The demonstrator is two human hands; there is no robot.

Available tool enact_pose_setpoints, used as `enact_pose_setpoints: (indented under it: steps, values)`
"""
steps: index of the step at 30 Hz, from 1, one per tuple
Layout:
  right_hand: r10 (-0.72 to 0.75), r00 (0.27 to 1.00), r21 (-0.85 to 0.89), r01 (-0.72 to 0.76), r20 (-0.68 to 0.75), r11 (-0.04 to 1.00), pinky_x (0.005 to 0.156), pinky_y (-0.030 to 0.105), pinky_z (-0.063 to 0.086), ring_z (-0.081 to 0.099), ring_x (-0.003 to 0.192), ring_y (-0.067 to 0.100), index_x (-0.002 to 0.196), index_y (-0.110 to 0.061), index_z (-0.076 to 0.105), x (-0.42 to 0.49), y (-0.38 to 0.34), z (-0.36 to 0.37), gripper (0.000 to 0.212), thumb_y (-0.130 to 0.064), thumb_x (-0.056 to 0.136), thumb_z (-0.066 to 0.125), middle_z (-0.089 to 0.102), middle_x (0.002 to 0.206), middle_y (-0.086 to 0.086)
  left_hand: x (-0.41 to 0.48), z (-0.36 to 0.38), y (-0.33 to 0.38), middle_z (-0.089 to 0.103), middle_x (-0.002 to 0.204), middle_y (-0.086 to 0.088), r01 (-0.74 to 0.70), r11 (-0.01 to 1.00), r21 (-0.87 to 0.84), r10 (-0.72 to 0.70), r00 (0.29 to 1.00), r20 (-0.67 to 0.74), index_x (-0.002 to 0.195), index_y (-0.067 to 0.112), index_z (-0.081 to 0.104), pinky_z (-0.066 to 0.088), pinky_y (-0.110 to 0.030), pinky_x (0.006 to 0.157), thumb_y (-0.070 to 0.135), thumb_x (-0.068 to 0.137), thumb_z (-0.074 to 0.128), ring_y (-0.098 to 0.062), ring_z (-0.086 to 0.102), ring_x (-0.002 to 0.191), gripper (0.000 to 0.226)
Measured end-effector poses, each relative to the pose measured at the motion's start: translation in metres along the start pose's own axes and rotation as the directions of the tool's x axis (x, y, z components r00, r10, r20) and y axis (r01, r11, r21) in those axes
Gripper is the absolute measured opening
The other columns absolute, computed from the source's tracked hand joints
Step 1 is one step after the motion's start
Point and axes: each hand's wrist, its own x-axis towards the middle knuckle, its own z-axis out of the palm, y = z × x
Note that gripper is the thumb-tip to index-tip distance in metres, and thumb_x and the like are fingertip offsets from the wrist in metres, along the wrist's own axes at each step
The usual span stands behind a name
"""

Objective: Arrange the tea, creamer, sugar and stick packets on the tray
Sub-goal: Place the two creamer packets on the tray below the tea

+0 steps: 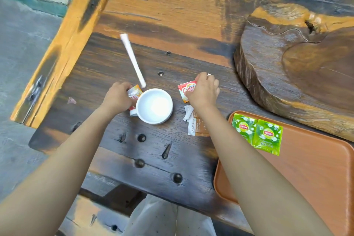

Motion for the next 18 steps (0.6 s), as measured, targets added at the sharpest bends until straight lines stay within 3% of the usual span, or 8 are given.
enact_pose_setpoints:
  steps: [6,9,11,13,15,18]
  values:
    - [0.014,0.999,0.036,-0.016,0.05,0.999,0.102,0.038,0.03,0.038,0.122,0.03,0.119,-0.013,0.047,-0.002,0.005,-0.001,0.053,-0.024,0.073,0.073,0.047,0.129,0.011,-0.01,-0.013,0.007,0.058,0.085,-0.008,0.026,0.973,-0.231,-0.047,0.995,-0.086,0.084,0.013,0.053,0.036,-0.03,0.069,0.015,0.079,0.067,-0.023,0.052,0.08,0.015]
    - [0.024,0.997,0.066,-0.029,0.075,0.997,0.101,0.037,0.03,0.038,0.12,0.029,0.11,-0.015,0.056,-0.001,0.01,-0.002,0.039,-0.025,0.075,0.071,0.048,0.125,0.011,-0.015,-0.024,0.011,0.063,0.083,-0.01,-0.01,0.898,-0.441,-0.031,0.996,-0.086,0.079,0.015,0.058,0.05,-0.038,0.076,0.011,0.077,0.07,-0.022,0.057,0.076,0.012]
    - [0.017,0.998,0.125,-0.024,0.057,0.992,0.099,0.036,0.031,0.039,0.116,0.028,0.099,-0.017,0.058,-0.003,0.013,-0.004,0.026,-0.022,0.076,0.069,0.05,0.119,0.009,-0.021,-0.031,0.02,0.063,0.079,-0.011,-0.039,0.818,-0.574,-0.004,0.997,-0.074,0.076,0.018,0.06,0.053,-0.031,0.071,0.009,0.077,0.07,-0.021,0.058,0.071,0.014]
    - [0.011,1.0,0.234,-0.015,0.019,0.972,0.096,0.038,0.034,0.045,0.109,0.026,0.088,-0.02,0.056,-0.005,0.016,-0.008,0.017,-0.02,0.076,0.069,0.057,0.106,0.005,-0.027,-0.037,0.032,0.062,0.076,-0.006,-0.074,0.738,-0.671,0.02,0.996,-0.088,0.082,0.017,0.061,0.051,-0.019,0.061,0.008,0.079,0.068,-0.014,0.057,0.065,0.012]
    - [0.011,1.0,0.409,-0.011,0.002,0.913,0.09,0.038,0.042,0.054,0.092,0.02,0.079,-0.022,0.052,-0.006,0.021,-0.015,0.017,-0.015,0.077,0.068,0.058,0.083,-0.004,-0.031,-0.044,0.045,0.062,0.076,-0.001,-0.11,0.673,-0.731,0.014,0.991,-0.137,0.082,0.02,0.061,0.051,-0.018,0.061,0.007,0.081,0.065,-0.01,0.058,0.065,0.014]
    - [-0.011,1.0,0.707,-0.012,0.027,0.707,0.072,0.026,0.046,0.052,0.07,0.006,0.071,-0.024,0.053,-0.013,0.026,-0.037,0.024,-0.007,0.079,0.067,0.053,0.07,-0.01,-0.038,-0.053,0.068,0.064,0.082,0.0,-0.088,0.568,-0.818,0.022,0.996,-0.092,0.086,0.023,0.059,0.052,-0.022,0.068,0.002,0.085,0.056,-0.01,0.061,0.071,0.021]
